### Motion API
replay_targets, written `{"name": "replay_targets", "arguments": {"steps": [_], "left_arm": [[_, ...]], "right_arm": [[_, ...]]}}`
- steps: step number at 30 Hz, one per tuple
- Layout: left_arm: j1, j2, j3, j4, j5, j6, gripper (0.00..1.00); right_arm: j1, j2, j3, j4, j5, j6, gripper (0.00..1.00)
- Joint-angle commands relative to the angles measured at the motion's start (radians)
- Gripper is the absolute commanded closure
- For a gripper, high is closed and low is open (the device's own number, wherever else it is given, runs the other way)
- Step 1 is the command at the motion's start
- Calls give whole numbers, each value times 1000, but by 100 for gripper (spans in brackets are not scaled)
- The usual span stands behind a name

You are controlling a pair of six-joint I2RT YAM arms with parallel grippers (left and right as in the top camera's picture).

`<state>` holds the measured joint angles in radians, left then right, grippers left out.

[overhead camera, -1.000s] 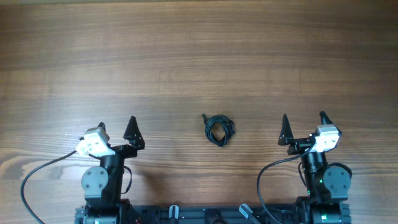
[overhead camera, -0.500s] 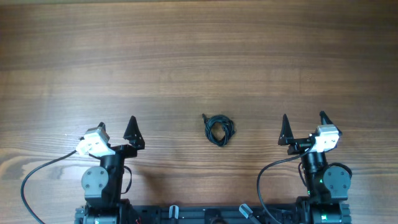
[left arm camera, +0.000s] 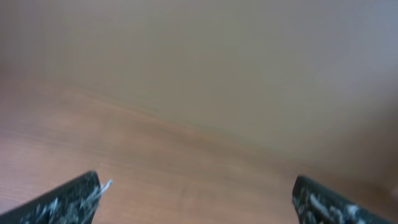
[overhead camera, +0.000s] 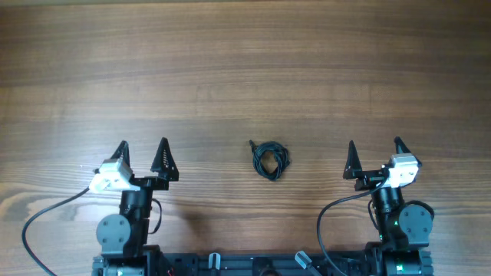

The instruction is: Untangle cables

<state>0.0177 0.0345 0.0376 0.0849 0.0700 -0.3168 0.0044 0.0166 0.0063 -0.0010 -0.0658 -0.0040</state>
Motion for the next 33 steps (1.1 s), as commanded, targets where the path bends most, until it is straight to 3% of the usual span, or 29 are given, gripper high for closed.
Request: {"name": "replay_targets", "arguments": {"steps": [1,4,7,13,17,19,24,29,33], "left_arm": [[-2,-2,25,72,70,-14,0],[-2,26,100,34,170,-40,0],[-3,129,269,-140,238,-80,0],[-30,561,658,-384,451,-149,0],[-188,826,795,-457,457,-163,0],[-326,954,829,-457,428,-164,0],[-586,1216,838,-417,194,-163,0],[-676,1443,838,-366,182,-145,0],[-675,1562,838,-304,-57,-65,0]], "right_arm": [[4,0,-1,3,13,11,0],[4,0,-1,3,13,11,0],[4,0,-1,3,13,11,0],[4,0,-1,3,13,11,0],[4,0,-1,3,13,11,0],[4,0,-1,3,13,11,0],[4,0,-1,3,13,11,0],[4,0,-1,3,13,11,0],[4,0,-1,3,13,11,0]]}}
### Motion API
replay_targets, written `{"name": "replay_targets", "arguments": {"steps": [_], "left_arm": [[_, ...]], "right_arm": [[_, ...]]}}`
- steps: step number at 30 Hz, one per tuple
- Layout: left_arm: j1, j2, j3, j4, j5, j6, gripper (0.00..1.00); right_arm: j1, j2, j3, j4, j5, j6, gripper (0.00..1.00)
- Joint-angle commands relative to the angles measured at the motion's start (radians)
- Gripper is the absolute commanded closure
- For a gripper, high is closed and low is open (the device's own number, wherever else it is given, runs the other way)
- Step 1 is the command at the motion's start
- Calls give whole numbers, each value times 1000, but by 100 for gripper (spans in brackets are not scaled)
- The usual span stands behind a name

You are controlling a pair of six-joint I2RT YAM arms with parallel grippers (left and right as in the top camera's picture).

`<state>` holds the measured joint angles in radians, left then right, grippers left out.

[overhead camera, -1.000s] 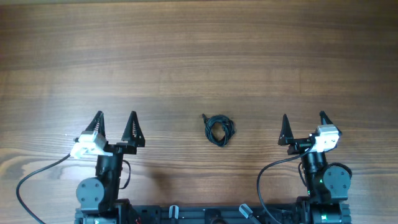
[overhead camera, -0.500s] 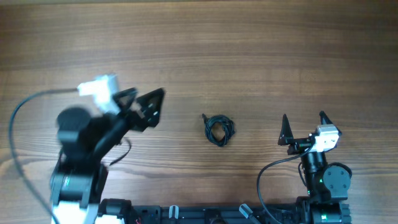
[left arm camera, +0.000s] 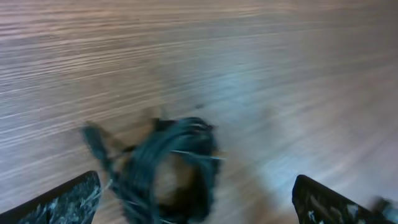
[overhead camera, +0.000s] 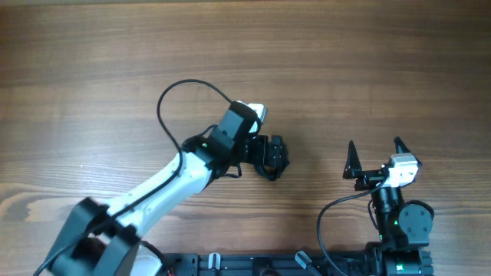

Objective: Untangle cables
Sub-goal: 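Reach the left gripper to the black cable bundle and grasp it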

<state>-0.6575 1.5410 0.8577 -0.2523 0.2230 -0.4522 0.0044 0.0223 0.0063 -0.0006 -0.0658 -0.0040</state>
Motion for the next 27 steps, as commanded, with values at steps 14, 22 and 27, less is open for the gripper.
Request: {"name": "replay_targets", "arguments": {"steps": [14,22,27], "left_arm": [[6,225,17,-26,-91,585,96],[96,89,91,-217,-151,-557,63],[152,-13,91,-178,227,-458,0]], "right_arm": [[4,-5,-1,2,13,11,0],[4,-5,-1,2,13,11,0],[4,-5,-1,2,13,11,0]]}}
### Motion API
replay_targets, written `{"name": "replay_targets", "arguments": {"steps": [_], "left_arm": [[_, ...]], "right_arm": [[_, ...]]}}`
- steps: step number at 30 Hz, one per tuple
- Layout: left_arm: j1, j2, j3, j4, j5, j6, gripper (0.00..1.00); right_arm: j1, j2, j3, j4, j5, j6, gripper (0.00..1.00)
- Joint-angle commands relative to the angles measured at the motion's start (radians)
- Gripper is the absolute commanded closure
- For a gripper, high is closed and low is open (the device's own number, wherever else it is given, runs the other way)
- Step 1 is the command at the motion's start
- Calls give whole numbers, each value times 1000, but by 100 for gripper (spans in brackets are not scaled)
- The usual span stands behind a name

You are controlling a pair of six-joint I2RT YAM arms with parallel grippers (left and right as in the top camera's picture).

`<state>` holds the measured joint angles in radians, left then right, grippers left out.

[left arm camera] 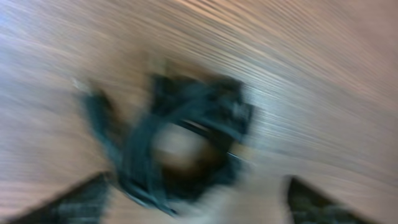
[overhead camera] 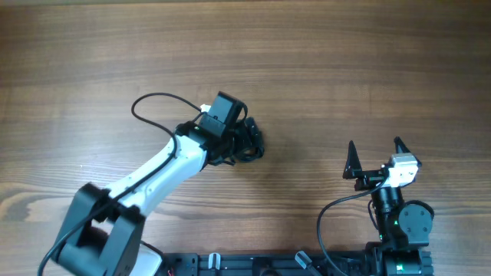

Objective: Untangle cables
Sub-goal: 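Reach the left gripper to the black cable bundle and grasp it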

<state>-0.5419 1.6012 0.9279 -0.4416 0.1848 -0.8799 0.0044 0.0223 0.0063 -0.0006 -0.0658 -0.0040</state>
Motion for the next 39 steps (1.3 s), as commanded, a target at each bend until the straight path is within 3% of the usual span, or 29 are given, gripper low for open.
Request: {"name": "replay_targets", "arguments": {"steps": [1,3,5,6,8,10,12,15,20,22,24,27,28,31,34,39], "left_arm": [[50,-90,21,15,267,13,0],[74,-113,21,39,190,205,0],[77,-106,20,27,14,493,1],[77,-96,20,26,-8,576,14],[76,-49,20,54,-7,729,24],[76,-1,20,61,-3,828,25],[79,58,20,60,-4,911,34],[93,87,20,80,-4,945,46],[106,104,19,109,-4,954,56],[105,114,19,108,-3,954,67],[106,136,18,99,-3,951,68],[106,171,18,70,-3,951,83],[105,179,18,66,-3,950,96],[106,182,19,60,-4,927,96],[124,107,35,29,-3,776,96],[141,-200,43,-43,-4,760,96]], "right_arm": [[4,-5,-1,2,13,11,0],[4,-5,-1,2,13,11,0],[4,-5,-1,2,13,11,0],[4,-5,-1,2,13,11,0],[4,-5,-1,2,13,10,0],[4,-5,-1,2,13,11,0],[4,-5,-1,2,13,11,0],[4,-5,-1,2,13,10,0],[4,-5,-1,2,13,11,0],[4,-5,-1,2,13,11,0],[4,-5,-1,2,13,11,0],[4,-5,-1,2,13,11,0],[4,-5,-1,2,13,11,0],[4,-5,-1,2,13,11,0],[4,-5,-1,2,13,11,0],[4,-5,-1,3,19,2,0]]}}
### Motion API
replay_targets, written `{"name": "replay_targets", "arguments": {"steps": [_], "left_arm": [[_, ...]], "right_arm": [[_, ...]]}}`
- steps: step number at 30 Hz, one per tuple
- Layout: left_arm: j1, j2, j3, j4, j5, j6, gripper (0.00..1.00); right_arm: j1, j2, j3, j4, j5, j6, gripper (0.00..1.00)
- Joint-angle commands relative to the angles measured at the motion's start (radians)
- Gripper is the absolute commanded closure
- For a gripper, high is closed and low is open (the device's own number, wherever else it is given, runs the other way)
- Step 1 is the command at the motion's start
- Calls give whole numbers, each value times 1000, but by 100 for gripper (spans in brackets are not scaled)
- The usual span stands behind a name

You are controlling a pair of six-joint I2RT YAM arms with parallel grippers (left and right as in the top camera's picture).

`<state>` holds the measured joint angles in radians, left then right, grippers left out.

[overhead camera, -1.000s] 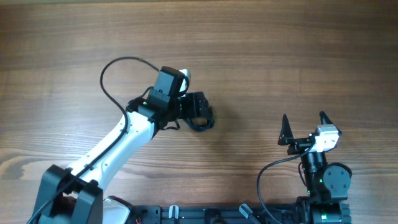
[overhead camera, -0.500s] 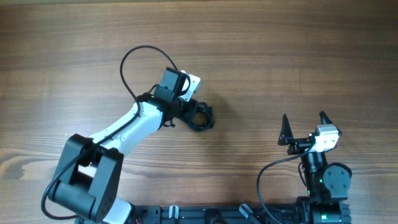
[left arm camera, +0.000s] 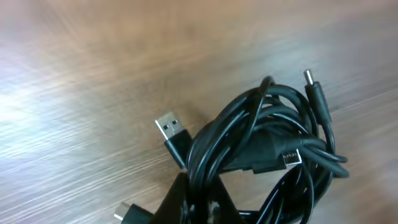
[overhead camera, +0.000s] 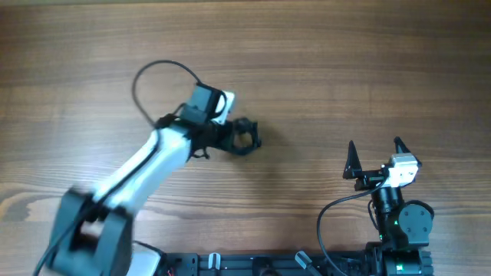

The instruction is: Untangle cables

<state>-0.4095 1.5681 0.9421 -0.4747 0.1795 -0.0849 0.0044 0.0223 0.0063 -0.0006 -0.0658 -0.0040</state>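
Observation:
The tangled black cable bundle (overhead camera: 247,136) sits left of the table's centre, at the tip of my left gripper (overhead camera: 230,139). In the left wrist view the left gripper (left arm camera: 202,190) is shut on several strands of the bundle (left arm camera: 273,143). A USB plug (left arm camera: 171,127) sticks out on the left and a thin barrel plug (left arm camera: 315,94) on the upper right. The bundle looks raised off the wood. My right gripper (overhead camera: 375,156) stands open at the lower right, with nothing between its fingers.
The wooden table (overhead camera: 368,69) stretches bare on all sides of the bundle. The left arm's own black lead (overhead camera: 149,77) loops over the table behind its wrist. Both arm bases sit along the front edge.
My left gripper's jaws, wide apart around the bundle before, are now shut on its strands. The bundle has stayed at about the same spot, and the wrist has shifted slightly.
Both grippers stood open at the front edge, with the bundle at the table's centre. Then my left gripper was open over the bundle. Later the bundle lay a little further left between the open jaws. Now they grip it. The right arm never moved.

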Motion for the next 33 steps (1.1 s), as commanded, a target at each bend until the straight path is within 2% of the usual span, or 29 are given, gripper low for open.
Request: {"name": "replay_targets", "arguments": {"steps": [1,3,5,6,9,10,13,14,20,21,24,27,29,31,33], "left_arm": [[12,-224,29,-13,2,-35,96],[14,-282,29,-13,2,-35,96],[14,-301,29,-16,2,-43,96],[14,-300,29,-17,2,-79,96],[14,-305,29,-16,14,-292,96],[14,-317,29,-12,110,-311,96],[14,-393,29,4,463,-125,96],[14,-439,29,-12,534,-83,96],[14,-560,25,-258,398,-101,96],[14,-551,19,-259,394,-158,96],[-12,-490,5,-237,307,-447,96],[-82,-411,5,-237,215,-623,96],[-139,-362,5,-249,117,-715,96],[-143,-357,5,-289,69,-789,96],[-131,-369,5,-352,13,-792,96]], "right_arm": [[4,-5,-1,4,6,11,0],[4,-5,-1,10,-74,64,0],[4,-5,-1,10,-73,70,0],[4,-5,-1,10,-73,71,0],[4,-5,-1,10,-73,71,0],[4,-5,-1,10,-73,70,0],[4,-5,-1,10,-73,71,0],[4,-5,-1,10,-73,71,0],[4,-5,-1,10,-73,71,0],[4,-5,-1,10,-73,71,0],[4,-5,-1,10,-73,71,0],[4,-5,-1,10,-73,71,0],[4,-5,-1,10,-73,71,0],[4,-5,-1,10,-73,71,0],[4,-5,-1,10,-73,71,0]]}}
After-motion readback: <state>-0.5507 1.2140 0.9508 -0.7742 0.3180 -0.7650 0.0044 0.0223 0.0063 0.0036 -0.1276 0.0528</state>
